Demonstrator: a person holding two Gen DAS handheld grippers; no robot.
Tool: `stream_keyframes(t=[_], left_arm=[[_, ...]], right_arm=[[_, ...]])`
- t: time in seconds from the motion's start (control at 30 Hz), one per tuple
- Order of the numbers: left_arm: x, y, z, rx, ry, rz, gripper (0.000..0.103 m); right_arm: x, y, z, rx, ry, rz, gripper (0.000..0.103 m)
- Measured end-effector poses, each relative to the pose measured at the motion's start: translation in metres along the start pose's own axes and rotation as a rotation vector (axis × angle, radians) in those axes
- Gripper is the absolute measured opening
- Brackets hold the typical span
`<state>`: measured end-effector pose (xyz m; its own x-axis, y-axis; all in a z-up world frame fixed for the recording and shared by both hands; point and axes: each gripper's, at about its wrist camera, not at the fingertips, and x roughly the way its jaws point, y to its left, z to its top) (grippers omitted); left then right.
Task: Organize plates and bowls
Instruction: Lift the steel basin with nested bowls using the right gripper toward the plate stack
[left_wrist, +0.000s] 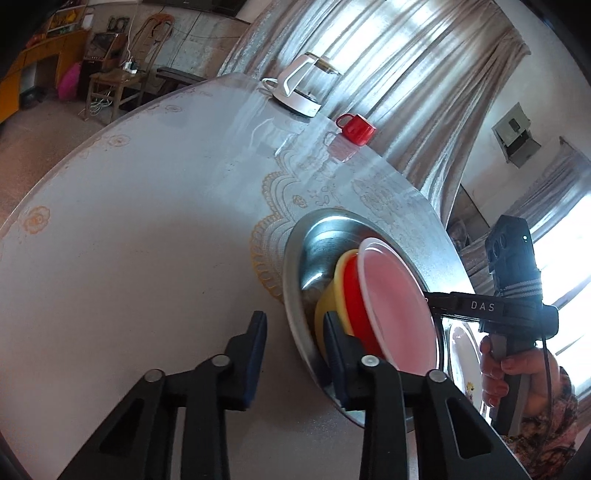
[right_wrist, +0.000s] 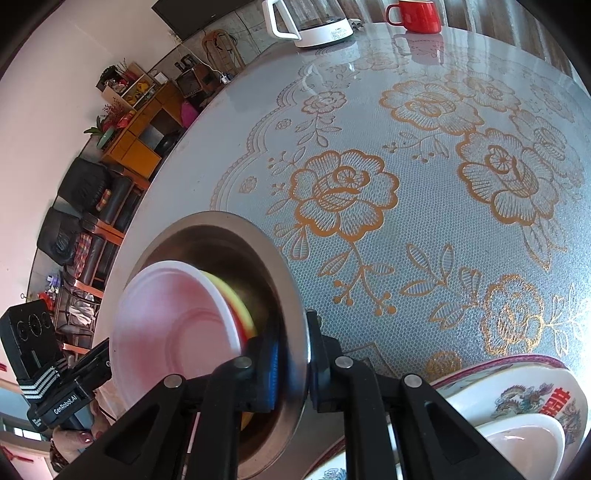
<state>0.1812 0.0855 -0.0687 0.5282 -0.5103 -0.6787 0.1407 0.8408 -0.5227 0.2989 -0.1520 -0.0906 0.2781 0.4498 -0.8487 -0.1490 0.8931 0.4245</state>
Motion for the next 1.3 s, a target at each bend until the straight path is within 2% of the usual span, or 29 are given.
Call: stream_keyframes(t=[0.1,0.47,0.83,1.07,1.3], left_arm=[[0.001,-0.004,0.001,0.007,0.009,-0.02,0.016],[-0.003,0.005,-0.004,-0.024,0.0,-0.032,0.014],[-0.025,0.002,-0.001,-0.012,-0.06,-0.008,0.013],[-0.038,-0.016,0.002,0.028,-0.096,-0.024,0.013],[-0.053,-0.053,0.003,0.11,-0.131,-0.062,0.012]], right_arm=[[-0.001,-0.001,0.0,0.009,-0.002,0.013,0.011],[-0.008,0.0,-0.001,0.013,-0.038,0.093,0.008],[-0.011,0.013,-0.006,0.027,-0.057,0.143,0.008],[-0.032,0.015,-0.017,0.05,-0.115,0.174,0.008],[-0.073,0.009,-0.036,0.07,-0.2,0.179,0.008]])
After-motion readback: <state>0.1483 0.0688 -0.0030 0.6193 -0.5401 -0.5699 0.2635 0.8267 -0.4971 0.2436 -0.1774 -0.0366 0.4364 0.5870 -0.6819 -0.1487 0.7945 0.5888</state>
